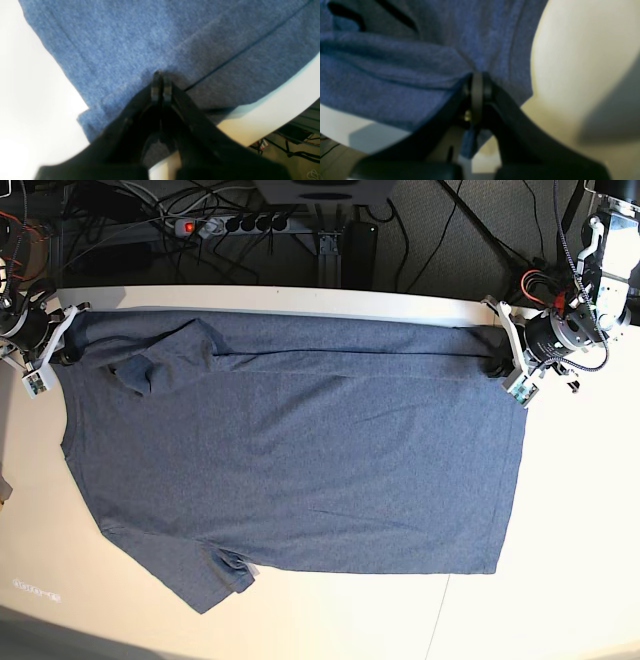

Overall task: Fold the T-shirt properly
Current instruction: 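Release the shirt edge with the left gripper and move it along the shirt, then grasp the shirt's hem corner with the left gripper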

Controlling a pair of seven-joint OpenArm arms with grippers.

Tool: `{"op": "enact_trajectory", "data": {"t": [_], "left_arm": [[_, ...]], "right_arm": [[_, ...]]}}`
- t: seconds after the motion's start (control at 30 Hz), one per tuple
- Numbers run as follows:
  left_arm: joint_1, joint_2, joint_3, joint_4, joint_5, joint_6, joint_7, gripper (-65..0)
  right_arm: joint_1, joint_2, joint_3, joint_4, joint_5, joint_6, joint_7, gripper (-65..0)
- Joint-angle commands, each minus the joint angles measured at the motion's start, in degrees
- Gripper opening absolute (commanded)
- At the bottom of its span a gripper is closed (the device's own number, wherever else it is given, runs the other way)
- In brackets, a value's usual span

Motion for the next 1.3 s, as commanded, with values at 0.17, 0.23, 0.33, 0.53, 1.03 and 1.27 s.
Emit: {"op": "enact_trajectory", "data": {"t": [0.17, 0.23, 0.33, 0.53, 1.03, 1.27], "left_arm": [[0.0, -0.8, -0.3, 0.6, 0.3, -0.9, 1.5, -65.0], [0.0, -0.8, -0.3, 0.6, 0.3, -0.9, 1.4, -65.0], [0.0, -0.8, -0.3, 0.6, 0.3, -0.8, 1.3, -65.0], [-1.9, -0.8, -0.4, 0.6, 0.3, -0.8, -0.6, -65.0], [-20.1, -0.8, -4.5, -7.4, -7.9, -0.8, -4.5, -29.2], [-34.4, -0.8, -2.8, -30.4, -12.9, -0.8, -11.4, -29.3]], "right_arm": [[0.0, 1.4, 0.6, 0.3, -0.6, 1.0, -0.9, -65.0], [0.0, 1.4, 0.6, 0.3, -0.6, 1.0, -0.8, -65.0], [0.0, 1.4, 0.6, 0.3, -0.6, 1.0, -0.8, -65.0], [0.0, 1.4, 0.6, 0.3, -0.5, 1.0, -0.1, -65.0], [0.0, 1.4, 0.6, 0.3, -0.5, 1.0, 0.0, -65.0], [0.0, 1.2, 0.6, 0.3, -0.5, 1.0, 0.1, -65.0]]}}
